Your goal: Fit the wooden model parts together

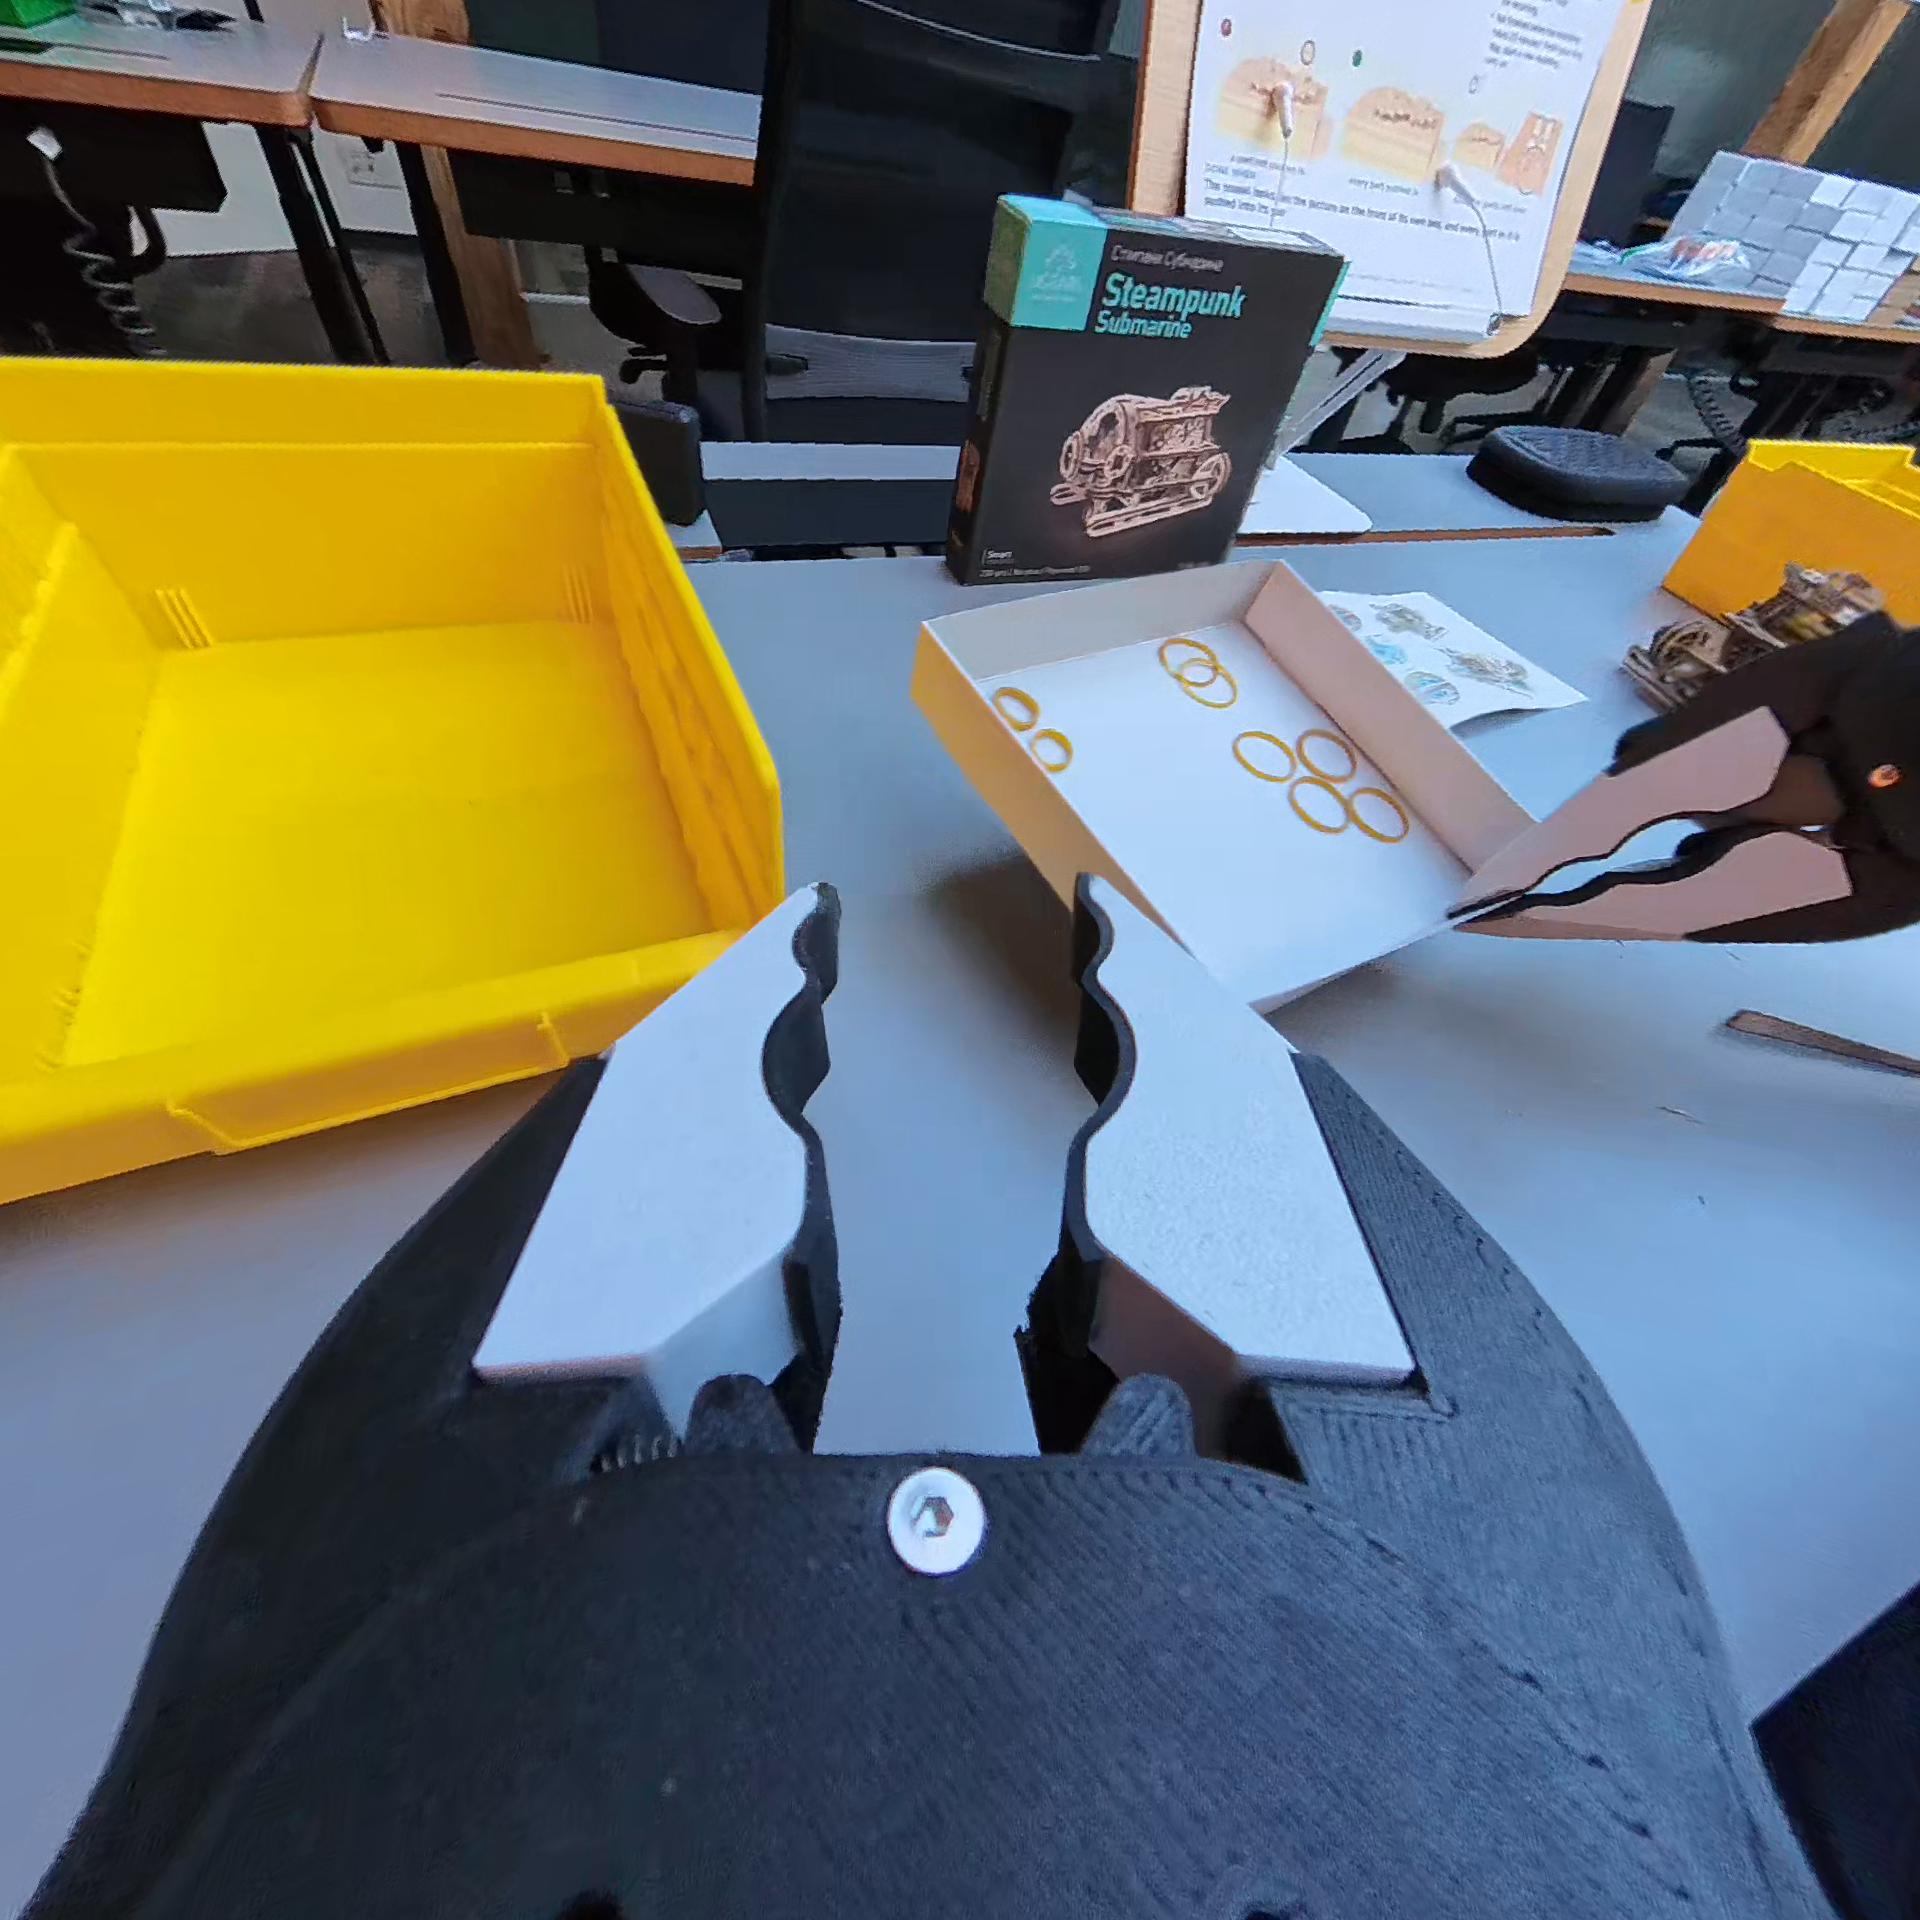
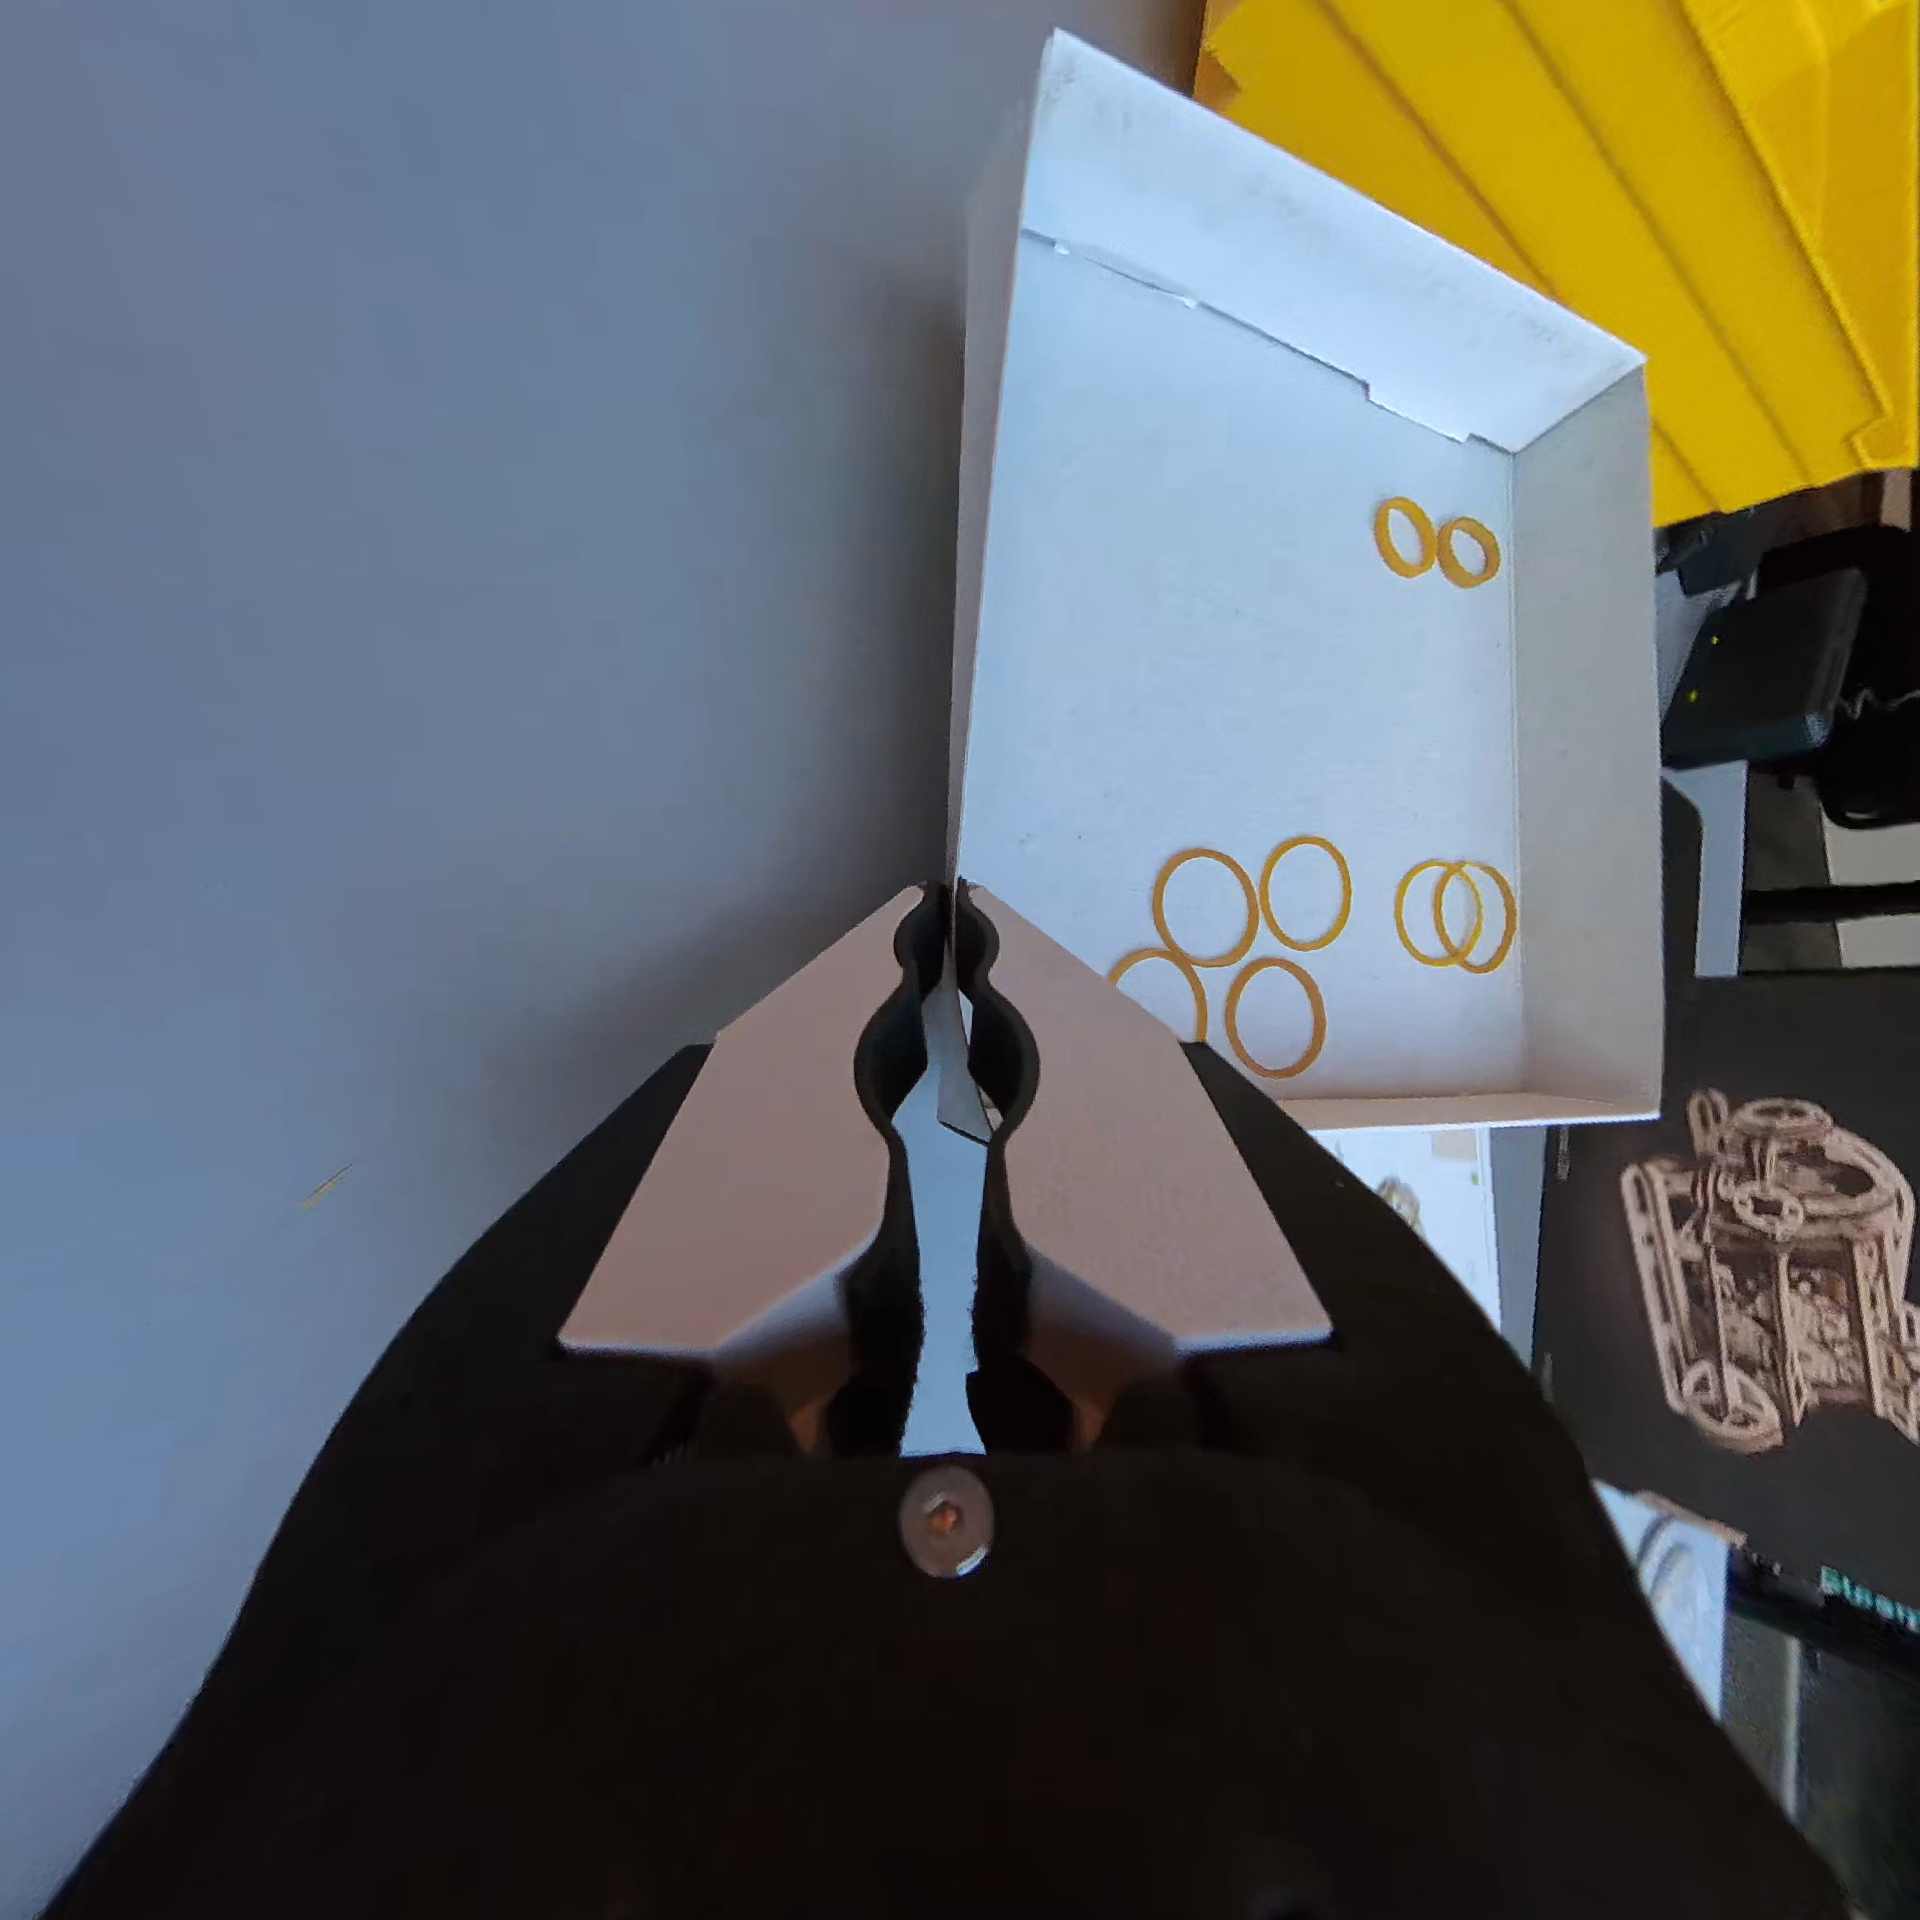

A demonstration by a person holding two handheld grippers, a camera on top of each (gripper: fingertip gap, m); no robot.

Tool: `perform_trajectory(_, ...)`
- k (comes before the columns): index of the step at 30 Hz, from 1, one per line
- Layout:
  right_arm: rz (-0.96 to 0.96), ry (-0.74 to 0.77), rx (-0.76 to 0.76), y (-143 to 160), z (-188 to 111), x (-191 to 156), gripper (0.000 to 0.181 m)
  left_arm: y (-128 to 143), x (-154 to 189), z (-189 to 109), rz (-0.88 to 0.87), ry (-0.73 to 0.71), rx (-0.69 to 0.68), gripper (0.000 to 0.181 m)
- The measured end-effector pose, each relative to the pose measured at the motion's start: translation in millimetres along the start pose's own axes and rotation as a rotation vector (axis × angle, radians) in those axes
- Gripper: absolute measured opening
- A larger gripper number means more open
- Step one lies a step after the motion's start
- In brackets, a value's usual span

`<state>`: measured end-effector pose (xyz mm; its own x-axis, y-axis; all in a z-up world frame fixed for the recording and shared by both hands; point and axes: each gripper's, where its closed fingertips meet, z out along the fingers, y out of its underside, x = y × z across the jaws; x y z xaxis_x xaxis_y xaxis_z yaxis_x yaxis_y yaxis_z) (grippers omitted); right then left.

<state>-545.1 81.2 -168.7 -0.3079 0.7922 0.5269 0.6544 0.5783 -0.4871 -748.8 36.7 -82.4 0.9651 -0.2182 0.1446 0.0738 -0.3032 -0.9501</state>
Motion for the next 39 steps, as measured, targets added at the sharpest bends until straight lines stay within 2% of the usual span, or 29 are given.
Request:
perform_trajectory(5, 0.084, 0.047, -0.038, 19.4, -54.5, -3.6, 0.000, -6.0, 22.8, 8.4, 0.044, 0.042, -0.018, 0.044)
perform_trajectory(11, 0.176, 0.172, -0.161, 67.3, -139.0, 30.2, 0.000, -12.8, 45.7, 28.1, 0.056, 0.091, -0.034, 0.044)
perform_trajectory(14, 0.276, 0.271, -0.218, 102.9, -198.4, 50.2, 0.000, -13.6, 60.2, 38.8, 0.068, 0.120, -0.050, 0.044)
perform_trajectory(18, 0.422, 0.402, -0.336, 167.6, -287.5, 65.3, 0.000, -15.0, 72.8, 51.0, 0.091, 0.128, -0.065, 0.043)
perform_trajectory(23, 0.647, 0.556, -0.458, 248.9, -390.0, 60.9, 0.000, -18.8, 79.2, 56.4, 0.103, 0.117, -0.059, 0.042)
perform_trajectory(26, 0.777, 0.617, -0.560, 295.6, -431.6, 46.4, 0.000, -17.2, 77.7, 55.9, 0.103, 0.103, -0.073, 0.042)
perform_trajectory(29, 0.910, 0.678, -0.623, 332.4, -454.9, 33.4, 0.000, -18.9, 75.0, 53.0, 0.103, 0.086, -0.070, 0.042)
perform_trajectory(32, 1.045, 0.716, -0.628, 356.2, -458.3, 23.2, 0.000, -21.4, 72.6, 49.3, 0.099, 0.074, -0.070, 0.042)
perform_trajectory(39, 1.201, 0.742, -0.701, 391.9, -427.9, 5.7, 0.000, -27.7, 69.9, 37.1, 0.096, 0.067, -0.054, 0.042)
